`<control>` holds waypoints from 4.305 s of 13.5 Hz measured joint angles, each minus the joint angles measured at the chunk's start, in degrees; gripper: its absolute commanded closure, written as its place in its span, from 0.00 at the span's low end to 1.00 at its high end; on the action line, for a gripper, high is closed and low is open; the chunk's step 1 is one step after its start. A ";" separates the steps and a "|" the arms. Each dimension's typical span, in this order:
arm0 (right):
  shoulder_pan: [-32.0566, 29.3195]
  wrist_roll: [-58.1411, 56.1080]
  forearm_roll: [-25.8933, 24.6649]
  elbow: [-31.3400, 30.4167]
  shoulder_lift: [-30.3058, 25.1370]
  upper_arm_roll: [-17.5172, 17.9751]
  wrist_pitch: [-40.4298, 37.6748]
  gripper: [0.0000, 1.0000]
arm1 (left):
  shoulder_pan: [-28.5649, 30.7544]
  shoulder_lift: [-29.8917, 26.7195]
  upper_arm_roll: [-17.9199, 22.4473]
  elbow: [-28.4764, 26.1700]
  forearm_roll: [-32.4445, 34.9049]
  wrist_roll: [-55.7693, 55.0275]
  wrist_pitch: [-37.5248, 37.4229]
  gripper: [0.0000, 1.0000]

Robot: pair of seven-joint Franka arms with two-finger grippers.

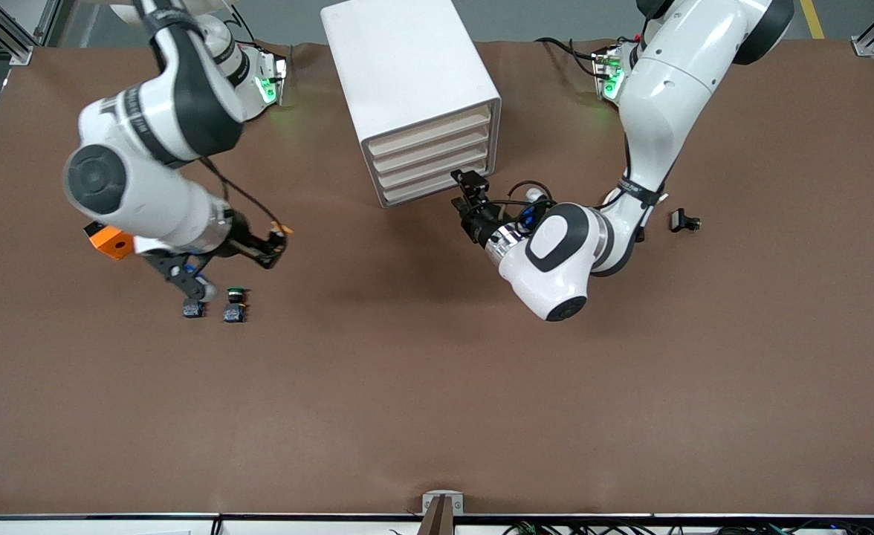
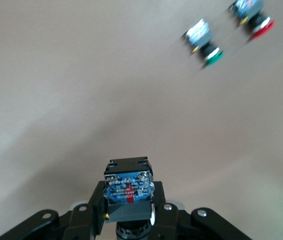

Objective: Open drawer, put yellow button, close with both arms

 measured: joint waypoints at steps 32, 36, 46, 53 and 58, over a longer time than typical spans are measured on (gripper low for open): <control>13.86 21.95 -0.06 2.09 1.89 -0.40 6.75 1.00 | -3.48 2.09 10.16 6.65 -6.30 -7.79 -2.82 0.00; 17.27 27.73 -0.19 4.05 1.90 -0.41 6.75 1.00 | -1.63 2.09 10.98 7.66 -6.29 -5.33 -2.71 0.00; 31.64 48.79 -9.27 7.04 6.65 -0.39 6.83 1.00 | 0.79 -0.16 18.80 12.11 5.27 22.19 -3.01 0.00; 35.66 49.81 -9.47 11.69 12.48 -0.47 7.06 1.00 | 0.81 -2.25 23.65 13.34 9.24 41.93 -1.34 0.00; 35.96 49.43 -11.28 13.63 14.52 -0.55 6.95 0.00 | -0.60 -4.00 23.76 13.38 14.00 54.33 2.41 0.00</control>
